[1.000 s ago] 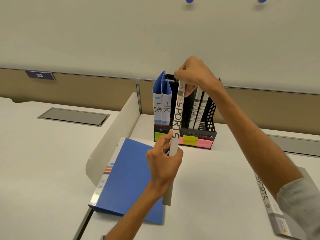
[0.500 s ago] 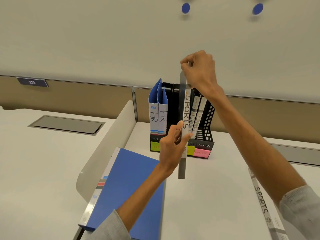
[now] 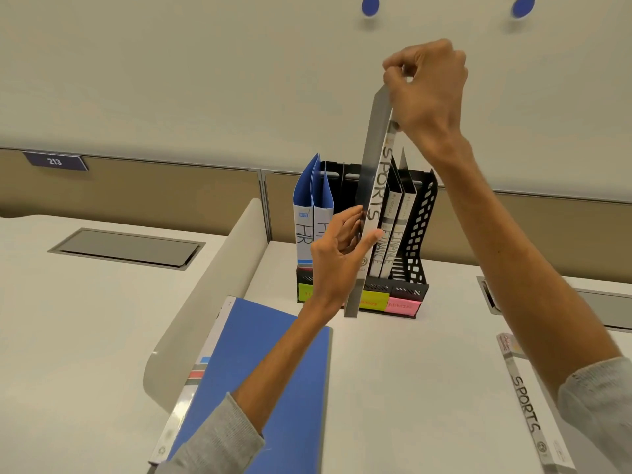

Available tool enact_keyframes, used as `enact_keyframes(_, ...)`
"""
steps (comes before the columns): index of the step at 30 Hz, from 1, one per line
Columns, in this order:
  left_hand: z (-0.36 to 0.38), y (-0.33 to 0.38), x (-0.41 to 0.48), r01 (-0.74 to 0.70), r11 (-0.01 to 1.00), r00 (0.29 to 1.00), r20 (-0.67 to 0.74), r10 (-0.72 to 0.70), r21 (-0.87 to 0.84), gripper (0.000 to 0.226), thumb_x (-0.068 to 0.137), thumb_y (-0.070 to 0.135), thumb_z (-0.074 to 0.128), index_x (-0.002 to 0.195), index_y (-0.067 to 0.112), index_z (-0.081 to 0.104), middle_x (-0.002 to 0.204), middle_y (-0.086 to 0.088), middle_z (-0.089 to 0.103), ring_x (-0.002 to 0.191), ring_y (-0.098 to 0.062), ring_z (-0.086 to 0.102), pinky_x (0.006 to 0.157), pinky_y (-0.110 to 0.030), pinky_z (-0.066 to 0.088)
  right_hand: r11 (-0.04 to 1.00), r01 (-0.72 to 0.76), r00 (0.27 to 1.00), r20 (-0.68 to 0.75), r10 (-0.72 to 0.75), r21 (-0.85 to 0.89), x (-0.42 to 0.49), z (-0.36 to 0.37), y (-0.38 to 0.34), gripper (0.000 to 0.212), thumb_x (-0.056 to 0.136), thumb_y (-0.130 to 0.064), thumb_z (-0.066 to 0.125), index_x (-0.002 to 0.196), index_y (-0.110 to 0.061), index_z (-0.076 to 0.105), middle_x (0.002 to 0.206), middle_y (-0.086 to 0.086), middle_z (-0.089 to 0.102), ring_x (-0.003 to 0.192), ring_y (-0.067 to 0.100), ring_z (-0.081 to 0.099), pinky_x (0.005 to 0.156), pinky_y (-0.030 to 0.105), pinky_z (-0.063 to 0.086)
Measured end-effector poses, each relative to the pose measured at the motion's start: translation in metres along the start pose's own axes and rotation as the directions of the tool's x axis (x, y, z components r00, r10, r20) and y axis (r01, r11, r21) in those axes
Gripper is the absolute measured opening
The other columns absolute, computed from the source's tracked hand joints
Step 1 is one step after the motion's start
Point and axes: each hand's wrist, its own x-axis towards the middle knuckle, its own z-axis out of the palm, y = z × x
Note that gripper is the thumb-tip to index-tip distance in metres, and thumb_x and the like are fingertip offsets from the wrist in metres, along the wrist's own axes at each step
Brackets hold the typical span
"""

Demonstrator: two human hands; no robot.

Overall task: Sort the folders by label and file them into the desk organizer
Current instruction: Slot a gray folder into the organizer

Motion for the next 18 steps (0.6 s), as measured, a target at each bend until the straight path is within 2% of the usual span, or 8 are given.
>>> enact_keyframes(4,0.002,-0.033,0.012,0.104,0.993,0.994,0.017,-0.105,0.049,0.042,0.085,0.031,0.074,0.123,0.028,0.058,0.109,0.028,0.068,0.106,-0.001,0.066,0.087,-0.017,0.054,1.0,0.023,0.999,0.034,-0.023,-0.021,-0.01,0.026,0.01,0.025,0.087,-0.013,0.053,0.094,-0.006,0.077,0.094,0.012,0.075,0.088,0.023,0.069,0.083,0.033,0.055)
enact_keyframes(6,0.001,-0.057,0.014,0.187,0.979,0.981,0.031,-0.19,0.082,0.041,0.085,0.029,0.074,0.123,0.026,0.059,0.104,0.029,0.068,0.104,0.001,0.066,0.086,-0.016,0.054,1.0,0.0,0.996,0.085,0.0,0.004,-0.021,0.042,0.02,0.025,0.092,-0.012,0.054,0.103,-0.006,0.076,0.105,0.008,0.075,0.098,0.017,0.07,0.092,0.028,0.053)
enact_keyframes(8,-0.003,-0.084,0.012,0.264,0.955,0.963,0.022,-0.269,0.135,0.04,0.087,0.027,0.072,0.124,0.022,0.06,0.102,0.026,0.068,0.101,0.001,0.067,0.086,-0.019,0.056,0.999,-0.032,0.995,0.099,0.03,0.016,-0.031,0.054,0.031,0.026,0.095,-0.012,0.053,0.111,-0.008,0.074,0.113,0.003,0.072,0.107,0.013,0.067,0.099,0.03,0.05)
enact_keyframes(12,-0.012,-0.124,0.001,0.396,0.88,0.913,-0.007,-0.409,0.264,0.046,0.09,0.026,0.069,0.132,0.014,0.057,0.115,0.002,0.071,0.104,-0.008,0.068,0.091,-0.036,0.057,0.997,-0.065,0.993,0.099,0.061,0.036,-0.029,0.071,0.048,0.027,0.096,-0.013,0.052,0.112,-0.01,0.073,0.115,0.003,0.072,0.111,0.014,0.066,0.101,0.041,0.049)
enact_keyframes(16,-0.016,-0.14,0.0,0.331,0.766,0.914,0.013,-0.405,0.551,0.048,0.093,0.037,0.062,0.137,0.021,0.055,0.125,-0.001,0.067,0.114,-0.018,0.063,0.091,-0.041,0.056,0.996,-0.085,0.99,0.111,0.082,0.02,-0.02,0.078,0.06,0.028,0.097,-0.011,0.05,0.114,-0.01,0.072,0.118,0.002,0.071,0.114,0.014,0.064,0.105,0.04,0.046)
enact_keyframes(18,-0.016,-0.143,0.005,0.253,0.636,0.925,0.011,-0.38,0.729,0.044,0.093,0.047,0.057,0.131,0.024,0.061,0.115,-0.003,0.071,0.105,-0.023,0.065,0.077,-0.039,0.057,0.997,-0.072,0.992,0.101,0.07,0.018,-0.018,0.081,0.065,0.027,0.097,-0.011,0.051,0.114,-0.008,0.072,0.117,0.003,0.071,0.112,0.014,0.065,0.103,0.037,0.048)
